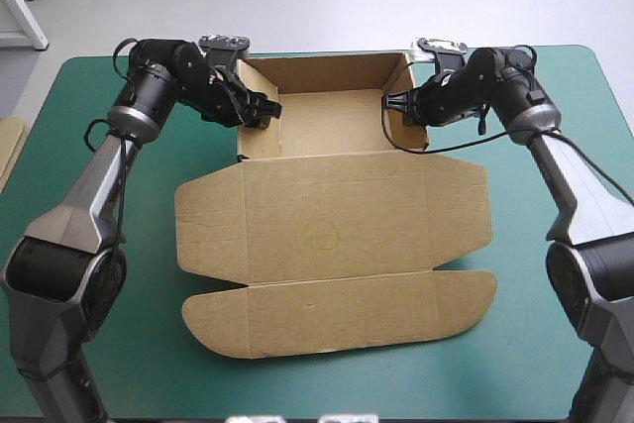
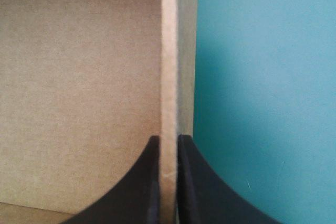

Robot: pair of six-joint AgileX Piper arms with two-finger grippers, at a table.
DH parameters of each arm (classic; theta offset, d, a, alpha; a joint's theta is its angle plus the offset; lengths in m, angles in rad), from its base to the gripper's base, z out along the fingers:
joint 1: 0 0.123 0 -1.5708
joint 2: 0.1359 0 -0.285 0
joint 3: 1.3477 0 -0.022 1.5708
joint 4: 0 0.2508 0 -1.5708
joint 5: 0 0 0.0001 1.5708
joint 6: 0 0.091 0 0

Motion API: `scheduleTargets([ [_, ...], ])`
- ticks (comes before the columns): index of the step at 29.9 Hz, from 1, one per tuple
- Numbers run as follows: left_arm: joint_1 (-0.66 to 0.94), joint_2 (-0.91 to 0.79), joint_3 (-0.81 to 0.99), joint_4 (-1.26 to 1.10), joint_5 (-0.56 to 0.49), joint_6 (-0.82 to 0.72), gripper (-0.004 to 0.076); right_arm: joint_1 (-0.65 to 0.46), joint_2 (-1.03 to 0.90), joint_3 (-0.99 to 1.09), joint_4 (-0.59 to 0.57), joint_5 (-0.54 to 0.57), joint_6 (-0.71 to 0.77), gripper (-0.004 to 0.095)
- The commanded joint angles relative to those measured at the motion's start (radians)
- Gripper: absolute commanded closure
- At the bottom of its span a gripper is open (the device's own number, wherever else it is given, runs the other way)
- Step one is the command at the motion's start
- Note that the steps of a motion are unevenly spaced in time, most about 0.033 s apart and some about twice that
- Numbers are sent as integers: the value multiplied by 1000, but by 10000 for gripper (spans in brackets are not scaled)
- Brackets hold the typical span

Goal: Fold the box

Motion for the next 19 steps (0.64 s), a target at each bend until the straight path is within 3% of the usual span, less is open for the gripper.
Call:
scheduleTargets([
  [1, -5, -39, -29, 18, -10, -10, 327, 0, -50, -30, 55, -69, 14, 908],
  [6, -5, -27, -29, 20, -34, -29, 377, 1, -42, -30, -27, -49, 42, 906],
  [19, -35, 48, -29, 86, -54, -63, 724, 40, -24, -34, -203, 31, 54, 905],
])
